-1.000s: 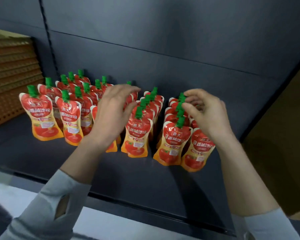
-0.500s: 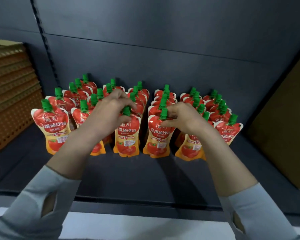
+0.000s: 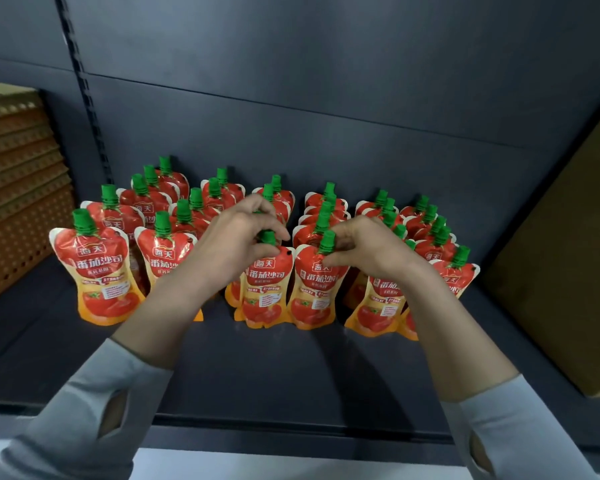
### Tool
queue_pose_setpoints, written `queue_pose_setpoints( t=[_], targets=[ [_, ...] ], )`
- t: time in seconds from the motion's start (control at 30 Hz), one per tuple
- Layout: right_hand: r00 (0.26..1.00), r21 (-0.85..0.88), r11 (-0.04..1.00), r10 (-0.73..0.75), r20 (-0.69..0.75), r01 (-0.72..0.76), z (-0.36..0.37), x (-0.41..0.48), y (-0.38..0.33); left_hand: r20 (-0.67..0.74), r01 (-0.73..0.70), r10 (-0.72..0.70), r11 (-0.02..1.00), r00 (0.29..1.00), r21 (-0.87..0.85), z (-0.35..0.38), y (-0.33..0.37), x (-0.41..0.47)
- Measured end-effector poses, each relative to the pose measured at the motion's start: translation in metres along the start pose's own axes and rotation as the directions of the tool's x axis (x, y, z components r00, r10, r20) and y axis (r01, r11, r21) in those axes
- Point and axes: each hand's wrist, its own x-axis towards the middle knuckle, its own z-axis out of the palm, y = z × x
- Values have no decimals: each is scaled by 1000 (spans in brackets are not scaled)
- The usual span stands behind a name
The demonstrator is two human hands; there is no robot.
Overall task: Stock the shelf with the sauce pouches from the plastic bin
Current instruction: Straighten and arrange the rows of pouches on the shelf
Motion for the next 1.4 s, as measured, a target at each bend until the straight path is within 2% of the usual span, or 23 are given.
queue_pose_setpoints(
  t=[0.13, 0.23, 0.3, 0.37, 0.43, 0.53, 0.83, 1.0, 1.1, 1.17, 1.2, 1.3, 1.4],
  targets=[
    [1000, 40, 999, 12, 29, -13, -11, -3, -5, 22, -16, 16, 1000, 1000, 3, -3, 1, 1],
    [996, 168, 986, 0, -87, 15, -29, -6, -11, -121, -17, 19, 1000, 992, 14, -15, -1, 3],
    [979, 174, 984, -11, -202, 47, -37, -1, -11, -198, 23, -12, 998, 980, 53, -24, -5, 7],
    [976, 79, 996, -17, -215, 34, -39, 10, -13, -132, 74, -57, 989, 990, 129, -29, -12, 14],
    [992, 2, 1000, -4, -130, 4, -35, 21, -15, -8, 96, -96, 983, 995, 155, -30, -15, 20],
    [998, -1, 999, 39, -58, -39, -29, 33, -15, 97, 132, -146, 981, 984, 141, -26, -15, 25],
    [996, 8, 1000, 27, -83, -26, -28, 38, -12, 45, 149, -148, 989, 988, -24, -14, -17, 37],
    [997, 24, 1000, -12, -70, 14, -31, 37, -12, 54, 142, -141, 989, 989, -31, -12, -19, 38],
    [975, 88, 993, -54, -216, 75, -39, 40, -10, -41, 133, -135, 990, 990, -46, -19, -22, 38],
    [951, 83, 995, -31, -308, 60, -45, 46, -6, -99, 146, -147, 989, 984, -17, -24, -24, 42],
    [953, 63, 997, -13, -303, 34, -47, 49, -5, -89, 162, -161, 987, 983, 3, -26, -26, 44],
    [984, -25, 998, 45, -171, -50, -47, 60, -3, 46, 229, -232, 971, 972, 65, -26, -31, 56],
    [989, -73, 996, 43, -138, -53, -47, 66, -5, 171, 222, -243, 966, 955, 132, -19, -33, 64]
  ],
)
